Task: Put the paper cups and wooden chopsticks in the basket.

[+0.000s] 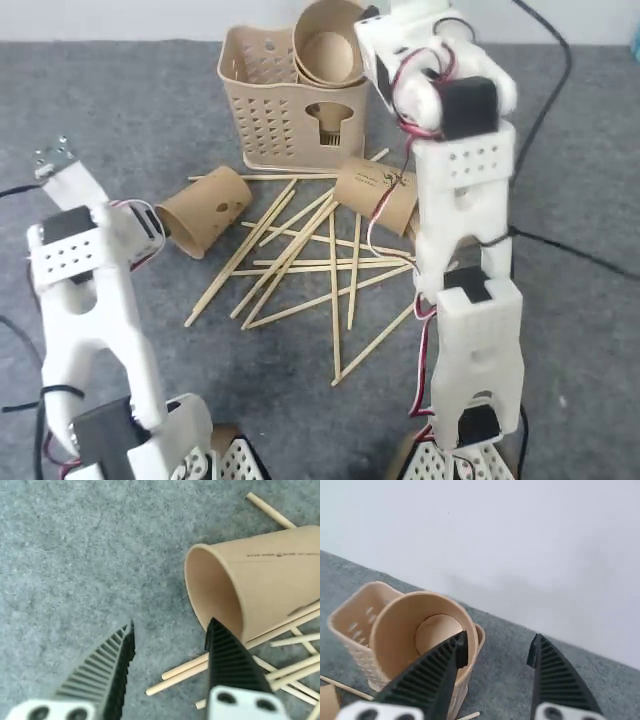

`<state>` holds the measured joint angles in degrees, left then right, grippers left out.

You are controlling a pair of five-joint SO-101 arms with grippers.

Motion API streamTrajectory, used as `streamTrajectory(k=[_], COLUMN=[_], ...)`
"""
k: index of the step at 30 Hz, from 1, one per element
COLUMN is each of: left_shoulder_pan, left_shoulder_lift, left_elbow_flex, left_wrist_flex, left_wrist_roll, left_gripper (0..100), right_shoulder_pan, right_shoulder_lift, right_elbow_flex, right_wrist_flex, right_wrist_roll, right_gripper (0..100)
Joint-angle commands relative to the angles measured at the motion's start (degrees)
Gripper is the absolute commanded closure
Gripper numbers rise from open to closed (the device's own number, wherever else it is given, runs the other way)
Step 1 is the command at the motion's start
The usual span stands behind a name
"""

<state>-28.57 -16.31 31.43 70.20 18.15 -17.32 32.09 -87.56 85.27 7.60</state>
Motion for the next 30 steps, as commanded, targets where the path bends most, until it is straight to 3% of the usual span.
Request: streamTrajectory(k=[1, 4, 8, 10, 16, 24, 30], left_shoulder_pan=[0.35, 0.53, 2.64, 4.4, 7.82, 9.49, 10.37], left_shoulder_lift=[-0.35, -0.35, -0.35, -0.35, 0.18, 0.09, 0.09], left_elbow_flex=[-7.87, -9.98, -10.15, -10.24, -9.71, -3.47, -2.51], left_wrist_flex=[6.51, 11.08, 14.33, 15.12, 10.81, 1.41, -1.49], left_wrist_roll=[0.88, 0.88, 0.88, 0.88, 0.97, 5.01, 7.74], left_gripper=[78, 78, 78, 78, 78, 78, 78], right_shoulder_pan=[-0.31, 0.57, 6.99, 8.48, 8.4, 5.76, 5.85], right_shoulder_lift=[-10.68, -18.77, -29.23, -34.77, -50.15, -70.55, -86.29], right_elbow_flex=[-9.41, -6.95, 5.71, 12.75, 31.91, 59.52, 85.36], right_wrist_flex=[11.12, 18.33, 17.89, 17.8, 17.54, 17.19, 8.75], right_wrist_roll=[-2.99, -6.33, -9.67, -12.22, -11.6, -6.77, -5.45], right_gripper=[78.6, 80.7, 99.8, 96.3, 99.1, 99.0, 99.0])
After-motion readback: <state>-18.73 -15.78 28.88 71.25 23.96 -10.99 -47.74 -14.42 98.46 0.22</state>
